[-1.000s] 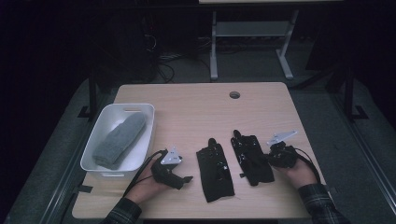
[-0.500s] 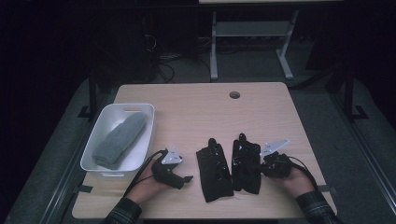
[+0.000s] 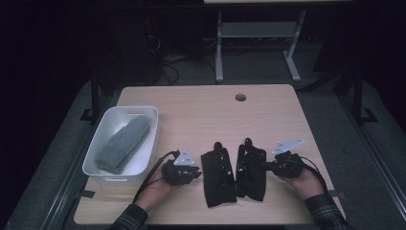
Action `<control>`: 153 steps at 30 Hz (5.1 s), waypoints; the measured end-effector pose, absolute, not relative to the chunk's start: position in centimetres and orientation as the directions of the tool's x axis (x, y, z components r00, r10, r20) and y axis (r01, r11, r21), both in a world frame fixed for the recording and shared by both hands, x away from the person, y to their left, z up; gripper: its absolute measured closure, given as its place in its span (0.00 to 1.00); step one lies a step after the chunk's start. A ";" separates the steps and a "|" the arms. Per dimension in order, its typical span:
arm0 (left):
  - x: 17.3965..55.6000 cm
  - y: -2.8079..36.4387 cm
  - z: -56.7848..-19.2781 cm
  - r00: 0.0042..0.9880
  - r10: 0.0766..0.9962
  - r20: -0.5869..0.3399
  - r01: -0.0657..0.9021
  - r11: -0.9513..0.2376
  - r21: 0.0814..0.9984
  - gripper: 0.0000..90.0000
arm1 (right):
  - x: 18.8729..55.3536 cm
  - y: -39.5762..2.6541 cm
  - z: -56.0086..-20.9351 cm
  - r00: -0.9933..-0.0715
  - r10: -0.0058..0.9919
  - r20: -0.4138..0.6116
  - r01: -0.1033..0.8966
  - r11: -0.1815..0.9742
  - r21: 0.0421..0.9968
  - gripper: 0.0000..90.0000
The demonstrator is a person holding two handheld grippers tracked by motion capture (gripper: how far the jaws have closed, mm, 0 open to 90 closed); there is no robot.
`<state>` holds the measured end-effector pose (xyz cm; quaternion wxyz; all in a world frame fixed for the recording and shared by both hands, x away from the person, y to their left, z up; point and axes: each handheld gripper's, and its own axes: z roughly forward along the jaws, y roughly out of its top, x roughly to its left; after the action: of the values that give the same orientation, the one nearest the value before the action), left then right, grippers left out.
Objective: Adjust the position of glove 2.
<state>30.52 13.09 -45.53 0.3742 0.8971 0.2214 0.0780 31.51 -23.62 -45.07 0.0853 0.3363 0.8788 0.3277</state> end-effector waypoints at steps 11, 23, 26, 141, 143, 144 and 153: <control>32.3 10.2 -46.1 0.877 0.481 -0.017 0.363 -0.638 0.679 0.86 | 32.7 -23.1 -46.0 -0.751 0.654 0.096 0.563 0.556 0.612 1.00; 33.5 11.5 -46.1 0.837 0.547 -0.011 0.409 -0.612 0.677 0.81 | 32.2 -20.8 -45.9 -0.793 0.602 0.094 0.522 0.592 0.614 1.00; 33.4 12.0 -45.7 0.825 0.564 -0.029 0.430 -0.594 0.680 0.73 | 31.9 -21.2 -45.7 -0.786 0.608 0.110 0.530 0.572 0.627 1.00; 33.2 1.8 -42.7 0.922 0.305 -0.239 0.375 -0.550 0.746 0.96 | 29.8 -18.9 -46.1 -0.831 0.550 0.081 0.470 0.619 0.629 1.00; 33.2 1.7 -42.8 0.926 0.295 -0.236 0.367 -0.555 0.747 0.95 | 29.9 -19.5 -45.9 -0.824 0.561 0.077 0.475 0.610 0.635 1.00; 33.2 1.7 -42.8 0.924 0.293 -0.245 0.372 -0.545 0.751 0.94 | 29.9 -19.9 -45.9 -0.821 0.566 0.077 0.476 0.603 0.640 1.00; 32.6 2.0 -42.4 0.928 0.289 -0.236 0.362 -0.546 0.756 0.99 | 30.1 -22.7 -45.3 -0.772 0.630 0.081 0.517 0.549 0.657 0.92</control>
<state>32.63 2.00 -42.43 0.4391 0.8781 0.1856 -0.0416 30.14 -22.66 -45.34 0.0822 0.3272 0.8761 0.3445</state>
